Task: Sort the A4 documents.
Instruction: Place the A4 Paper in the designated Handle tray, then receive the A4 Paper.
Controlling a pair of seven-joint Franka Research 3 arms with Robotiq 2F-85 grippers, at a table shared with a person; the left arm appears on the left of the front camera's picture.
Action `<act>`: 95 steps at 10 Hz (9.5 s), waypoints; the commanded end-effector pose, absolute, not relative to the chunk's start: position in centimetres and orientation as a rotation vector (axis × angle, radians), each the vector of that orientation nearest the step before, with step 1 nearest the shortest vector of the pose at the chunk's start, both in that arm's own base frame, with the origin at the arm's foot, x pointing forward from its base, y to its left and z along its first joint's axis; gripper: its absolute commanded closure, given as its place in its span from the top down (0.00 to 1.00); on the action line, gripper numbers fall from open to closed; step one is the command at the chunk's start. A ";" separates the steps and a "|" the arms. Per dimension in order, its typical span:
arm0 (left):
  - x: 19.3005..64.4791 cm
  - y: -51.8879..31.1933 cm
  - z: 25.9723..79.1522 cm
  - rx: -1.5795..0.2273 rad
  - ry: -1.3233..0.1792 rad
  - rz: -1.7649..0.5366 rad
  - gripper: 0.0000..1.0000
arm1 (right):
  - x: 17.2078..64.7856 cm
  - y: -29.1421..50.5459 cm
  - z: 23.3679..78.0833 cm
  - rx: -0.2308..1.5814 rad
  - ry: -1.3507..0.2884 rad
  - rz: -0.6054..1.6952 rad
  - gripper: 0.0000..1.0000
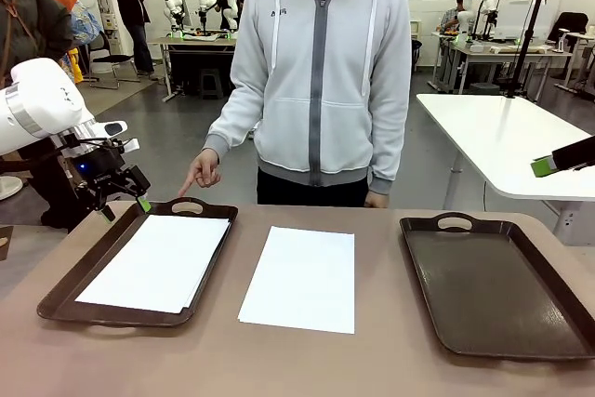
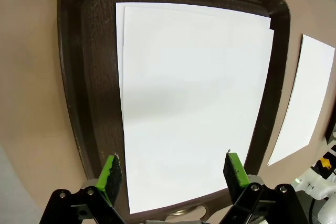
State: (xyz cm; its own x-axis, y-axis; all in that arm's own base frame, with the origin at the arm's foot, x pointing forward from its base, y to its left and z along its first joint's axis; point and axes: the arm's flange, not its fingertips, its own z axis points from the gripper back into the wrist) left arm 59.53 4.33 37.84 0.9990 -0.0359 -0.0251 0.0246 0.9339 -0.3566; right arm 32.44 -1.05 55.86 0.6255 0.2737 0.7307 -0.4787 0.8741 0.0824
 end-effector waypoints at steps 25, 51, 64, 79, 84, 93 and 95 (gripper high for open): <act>46.7 -7.3 51.3 -0.560 -0.603 -0.610 1.00 | 32.5 -1.0 55.7 0.301 -0.784 0.443 1.00; 46.6 -6.9 51.7 -0.614 -0.526 -0.699 1.00 | 32.5 -1.0 55.7 0.301 -0.784 0.443 1.00; 46.6 -6.9 51.7 -0.614 -0.526 -0.699 1.00 | 32.5 -1.0 55.7 0.301 -0.784 0.443 1.00; 46.6 -6.9 51.7 -0.614 -0.526 -0.699 1.00 | 32.5 -1.0 55.7 0.301 -0.784 0.443 1.00; 46.6 -6.9 51.7 -0.614 -0.526 -0.699 1.00 | 32.5 -1.0 55.7 0.301 -0.784 0.443 1.00; 46.6 -6.9 51.7 -0.614 -0.526 -0.699 1.00 | 32.5 -1.0 55.7 0.301 -0.784 0.443 1.00; 46.6 -6.9 51.7 -0.614 -0.526 -0.699 1.00 | 32.5 -1.0 55.7 0.301 -0.784 0.443 1.00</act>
